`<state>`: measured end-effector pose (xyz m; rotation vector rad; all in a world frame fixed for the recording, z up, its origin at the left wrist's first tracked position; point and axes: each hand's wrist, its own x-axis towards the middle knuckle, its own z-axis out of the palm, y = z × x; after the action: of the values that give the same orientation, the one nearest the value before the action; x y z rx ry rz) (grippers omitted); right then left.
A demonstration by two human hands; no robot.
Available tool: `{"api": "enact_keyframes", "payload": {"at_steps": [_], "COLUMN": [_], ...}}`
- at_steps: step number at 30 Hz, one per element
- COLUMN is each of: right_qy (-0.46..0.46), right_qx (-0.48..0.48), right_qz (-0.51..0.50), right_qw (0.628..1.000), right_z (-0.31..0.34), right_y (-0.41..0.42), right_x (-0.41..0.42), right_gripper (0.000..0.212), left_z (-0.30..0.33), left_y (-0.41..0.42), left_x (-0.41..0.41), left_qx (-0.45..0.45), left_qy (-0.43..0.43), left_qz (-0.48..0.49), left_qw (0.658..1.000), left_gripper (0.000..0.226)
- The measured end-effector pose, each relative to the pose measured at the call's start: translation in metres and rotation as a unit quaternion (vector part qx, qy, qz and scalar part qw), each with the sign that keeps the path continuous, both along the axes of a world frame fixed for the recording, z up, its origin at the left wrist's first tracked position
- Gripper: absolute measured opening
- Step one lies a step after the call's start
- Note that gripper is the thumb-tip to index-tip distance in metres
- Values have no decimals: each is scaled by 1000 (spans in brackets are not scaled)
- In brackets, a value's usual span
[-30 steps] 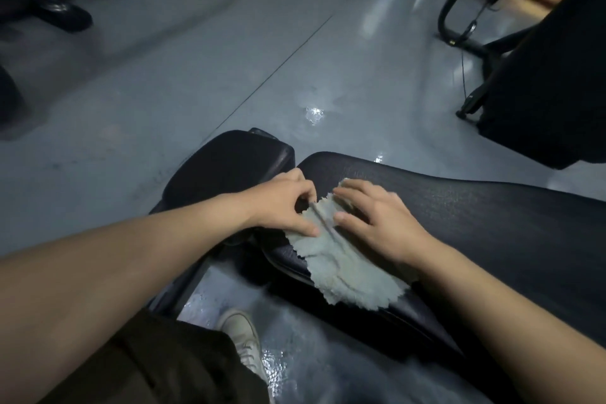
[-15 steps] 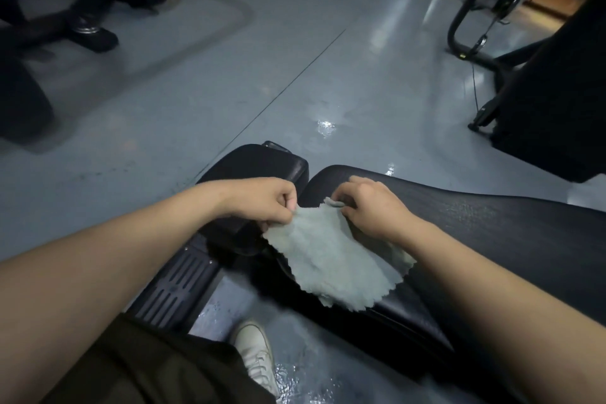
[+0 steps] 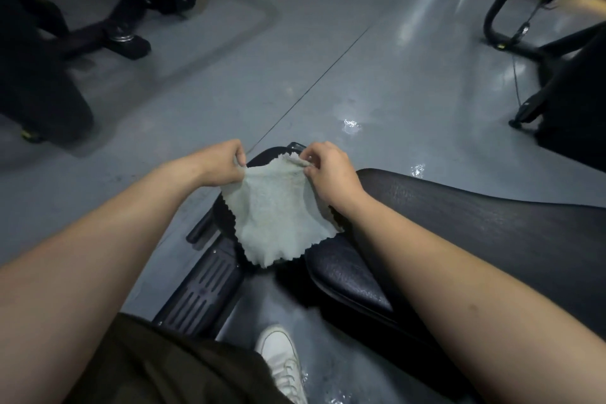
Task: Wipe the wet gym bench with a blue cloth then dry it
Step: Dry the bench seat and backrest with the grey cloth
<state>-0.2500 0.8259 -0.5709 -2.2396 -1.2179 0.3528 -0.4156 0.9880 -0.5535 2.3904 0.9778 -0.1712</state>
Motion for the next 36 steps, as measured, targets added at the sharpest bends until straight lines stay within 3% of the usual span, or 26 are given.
{"api": "enact_keyframes", "payload": {"at_steps": [7, 13, 19, 24, 29, 36], "right_qy": [11, -158, -226, -233, -243, -248], "right_qx": [-8, -115, -187, -209, -201, -192], "right_qz": [-5, 77, 80, 72, 65, 65], "right_qw": [1000, 978, 953, 947, 947, 947], "right_z": [-11, -5, -1, -1, -5, -12], "right_y": [2, -67, -124, -127, -126, -124], "right_x": [8, 15, 24, 19, 21, 23], "right_gripper": [33, 34, 62, 86, 81, 76], "left_z": [-27, -26, -28, -24, -55, -87], "left_y": [-1, -40, -73, -75, -103, -112], "left_x": [12, 32, 40, 34, 20, 24], "left_qx": [58, 65, 51, 50, 60, 119], "left_qy": [-13, -96, -42, -56, -68, -55], "left_qz": [54, -44, -154, -138, -98, -91], "left_qw": [997, 992, 986, 987, 991, 987], "left_gripper": [27, 28, 40, 41, 70, 85]}}
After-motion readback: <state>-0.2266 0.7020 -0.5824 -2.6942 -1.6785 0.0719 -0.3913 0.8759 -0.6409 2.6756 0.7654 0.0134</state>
